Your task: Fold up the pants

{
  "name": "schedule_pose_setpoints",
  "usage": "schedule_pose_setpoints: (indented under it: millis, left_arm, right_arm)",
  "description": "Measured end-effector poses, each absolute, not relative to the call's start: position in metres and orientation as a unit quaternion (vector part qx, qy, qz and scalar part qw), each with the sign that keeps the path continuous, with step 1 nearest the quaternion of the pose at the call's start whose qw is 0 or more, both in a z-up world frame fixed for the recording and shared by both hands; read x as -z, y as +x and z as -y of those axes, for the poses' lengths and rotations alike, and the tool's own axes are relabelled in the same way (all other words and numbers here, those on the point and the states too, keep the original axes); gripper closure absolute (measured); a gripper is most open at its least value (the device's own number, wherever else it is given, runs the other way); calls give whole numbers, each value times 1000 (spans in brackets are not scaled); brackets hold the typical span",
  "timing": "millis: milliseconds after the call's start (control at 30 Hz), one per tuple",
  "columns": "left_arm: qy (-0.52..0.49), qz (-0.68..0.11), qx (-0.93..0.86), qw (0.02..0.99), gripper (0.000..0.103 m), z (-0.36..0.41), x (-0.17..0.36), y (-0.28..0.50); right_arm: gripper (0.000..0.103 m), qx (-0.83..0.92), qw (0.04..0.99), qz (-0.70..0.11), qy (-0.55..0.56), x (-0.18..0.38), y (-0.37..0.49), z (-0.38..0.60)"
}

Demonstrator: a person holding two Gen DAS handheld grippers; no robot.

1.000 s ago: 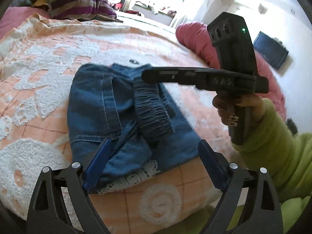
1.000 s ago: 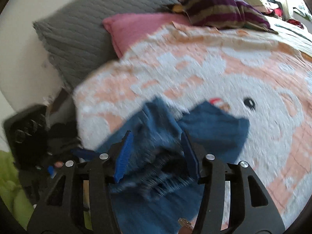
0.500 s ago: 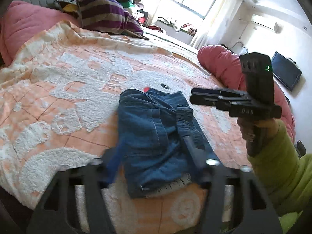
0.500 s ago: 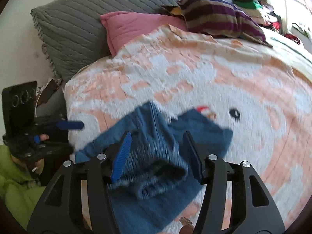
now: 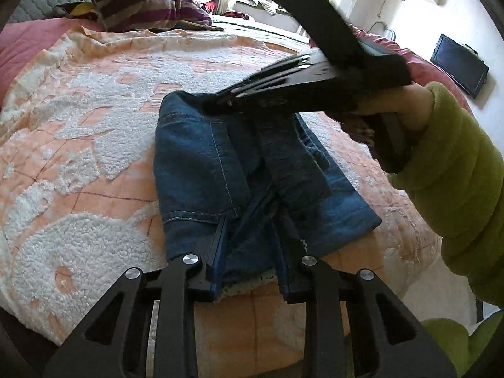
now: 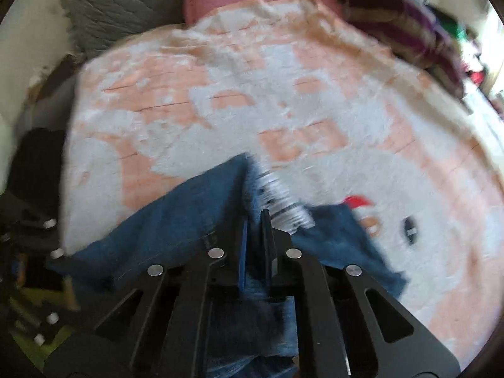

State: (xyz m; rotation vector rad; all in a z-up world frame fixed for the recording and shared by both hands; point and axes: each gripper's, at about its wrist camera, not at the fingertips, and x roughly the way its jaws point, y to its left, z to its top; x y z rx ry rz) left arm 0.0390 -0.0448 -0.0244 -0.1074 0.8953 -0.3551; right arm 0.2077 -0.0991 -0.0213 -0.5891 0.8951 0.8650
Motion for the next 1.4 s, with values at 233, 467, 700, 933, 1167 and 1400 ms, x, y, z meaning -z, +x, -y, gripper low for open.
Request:
schedule_pose_setpoints:
  millis: [233, 467, 700, 933, 1167, 1400]
  left_arm:
    - [-62, -431, 171, 884, 77, 43, 24, 37]
    - [-63, -431, 169, 884, 77, 43, 22, 32]
    - [-63, -429, 172, 884, 70, 44, 18, 27]
    - [-55, -428, 173, 886, 68, 49, 13, 20]
    - [-52, -426, 178, 886, 64, 54, 7, 14]
    - [-51, -417, 185, 888, 62, 57, -4, 6]
  right_arm:
    - [99, -387, 783, -435, -219, 31, 221, 106]
    - [61, -378, 820, -402, -150, -4, 211, 141]
    - [38, -362, 844, -377, -119, -26, 191, 177]
    - [24, -348, 860, -360, -102, -38, 168, 208]
    - [22, -342, 867, -352, -88, -43, 149, 230]
    - [18, -338, 871, -347, -79, -46, 132, 247]
